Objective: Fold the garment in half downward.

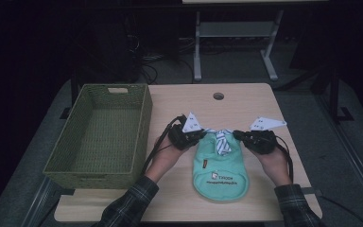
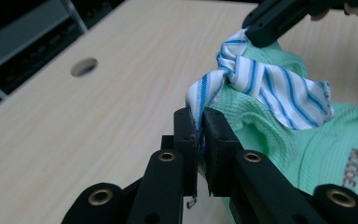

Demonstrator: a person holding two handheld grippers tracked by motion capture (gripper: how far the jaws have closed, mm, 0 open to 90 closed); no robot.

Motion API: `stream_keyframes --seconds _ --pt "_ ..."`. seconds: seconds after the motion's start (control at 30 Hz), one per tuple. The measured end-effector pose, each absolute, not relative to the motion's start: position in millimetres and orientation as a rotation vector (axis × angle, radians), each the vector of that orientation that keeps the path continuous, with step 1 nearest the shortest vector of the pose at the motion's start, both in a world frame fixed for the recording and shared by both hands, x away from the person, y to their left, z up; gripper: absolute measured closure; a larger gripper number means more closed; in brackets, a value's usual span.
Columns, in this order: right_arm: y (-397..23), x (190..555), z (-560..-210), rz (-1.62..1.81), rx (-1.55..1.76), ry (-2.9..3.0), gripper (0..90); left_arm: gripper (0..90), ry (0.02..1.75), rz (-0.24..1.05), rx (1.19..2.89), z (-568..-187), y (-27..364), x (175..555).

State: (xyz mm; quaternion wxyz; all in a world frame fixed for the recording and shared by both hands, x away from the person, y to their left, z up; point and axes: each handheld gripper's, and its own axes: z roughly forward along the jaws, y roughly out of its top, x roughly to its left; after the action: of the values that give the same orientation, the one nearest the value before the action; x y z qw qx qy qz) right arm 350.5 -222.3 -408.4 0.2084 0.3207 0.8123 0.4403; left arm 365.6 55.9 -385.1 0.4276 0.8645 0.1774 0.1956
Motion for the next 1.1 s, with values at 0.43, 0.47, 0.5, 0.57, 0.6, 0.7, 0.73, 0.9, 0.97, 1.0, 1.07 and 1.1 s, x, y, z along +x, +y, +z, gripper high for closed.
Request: stream_keyframes --seconds 0.43,0.47,0.5,0.57,0.6,0.7,0.73,0.9,0.97,1.0,1.07,1.1 --pt "-220.3 332.2 -405.3 1.236 0.846 2.244 86.7 83.5 0.396 0.488 2.165 -386.6 61.1 344.3" --pt "-220.3 331.0 -406.1 1.233 0.84 2.248 86.7 83.4 0.39 0.491 2.169 -387.4 61.3 342.6" --pt "-219.9 329.2 -407.2 1.23 0.833 2.249 86.7 83.3 0.386 0.493 2.175 -387.9 61.5 341.0" --pt "-218.7 325.2 -408.5 1.227 0.838 2.253 86.7 83.2 0.38 0.492 2.178 -388.2 61.8 338.1" --pt "-218.7 324.0 -409.1 1.225 0.832 2.256 86.6 83.1 0.38 0.489 2.179 -388.2 62.0 336.1" --pt "-218.2 320.0 -410.8 1.225 0.828 2.258 86.4 82.8 0.372 0.487 2.184 -389.2 62.0 332.2" --pt "-218.1 318.7 -411.4 1.221 0.831 2.263 86.4 82.7 0.369 0.484 2.184 -390.2 61.7 330.6" --pt "-218.0 312.1 -416.4 1.216 0.831 2.279 85.8 81.9 0.351 0.465 2.208 -395.3 60.8 322.6" --pt "-218.6 309.1 -418.6 1.218 0.834 2.292 85.5 81.2 0.352 0.456 2.208 -396.0 60.9 321.5" --pt "-219.3 307.8 -419.2 1.221 0.836 2.295 85.3 80.8 0.352 0.44 2.206 -397.0 61.3 319.4" --pt "-220.6 305.2 -420.2 1.231 0.836 2.301 85.1 80.2 0.351 0.414 2.209 -398.2 61.7 316.4" --pt "-221.3 303.0 -420.8 1.231 0.844 2.307 85.0 79.7 0.35 0.409 2.211 -398.5 61.9 315.2"
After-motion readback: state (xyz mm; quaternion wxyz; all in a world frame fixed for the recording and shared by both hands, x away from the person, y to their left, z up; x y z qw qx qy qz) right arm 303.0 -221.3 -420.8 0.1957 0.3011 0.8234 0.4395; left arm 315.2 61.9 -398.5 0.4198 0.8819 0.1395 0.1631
